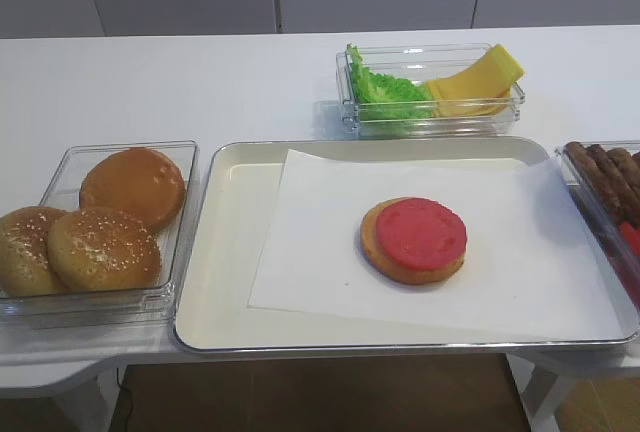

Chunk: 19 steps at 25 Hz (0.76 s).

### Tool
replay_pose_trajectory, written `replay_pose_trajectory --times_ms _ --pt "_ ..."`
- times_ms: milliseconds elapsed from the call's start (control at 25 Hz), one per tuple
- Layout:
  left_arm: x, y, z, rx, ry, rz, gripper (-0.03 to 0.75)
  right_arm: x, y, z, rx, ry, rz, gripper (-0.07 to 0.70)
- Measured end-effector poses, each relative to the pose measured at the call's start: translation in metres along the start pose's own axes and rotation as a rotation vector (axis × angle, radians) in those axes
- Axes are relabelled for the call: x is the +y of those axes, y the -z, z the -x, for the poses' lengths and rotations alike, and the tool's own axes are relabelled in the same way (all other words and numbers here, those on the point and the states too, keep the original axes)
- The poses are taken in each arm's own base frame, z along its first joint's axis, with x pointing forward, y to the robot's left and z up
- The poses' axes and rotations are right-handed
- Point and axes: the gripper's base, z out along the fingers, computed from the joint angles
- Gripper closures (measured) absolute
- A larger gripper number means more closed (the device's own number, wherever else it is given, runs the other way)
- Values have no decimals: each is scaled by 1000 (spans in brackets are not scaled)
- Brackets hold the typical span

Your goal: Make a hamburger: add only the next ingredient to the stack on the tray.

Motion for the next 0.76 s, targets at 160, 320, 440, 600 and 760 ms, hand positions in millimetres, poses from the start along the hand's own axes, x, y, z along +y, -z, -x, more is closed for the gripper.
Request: replay_pose_trajectory --times_ms 160,320,440,600,760 --pt "0 0 0 0 0 0 365 0 0 1 -7 0 1 237" --pt "0 0 0 0 0 0 365 0 0 1 -7 0 1 237" --pt "0 0 0 0 0 0 365 0 0 1 -7 0 1 237" --pt "0 0 0 0 0 0 365 0 0 1 -7 0 1 237" --pt "0 0 0 0 0 0 365 0 0 1 -7 0 1 237"
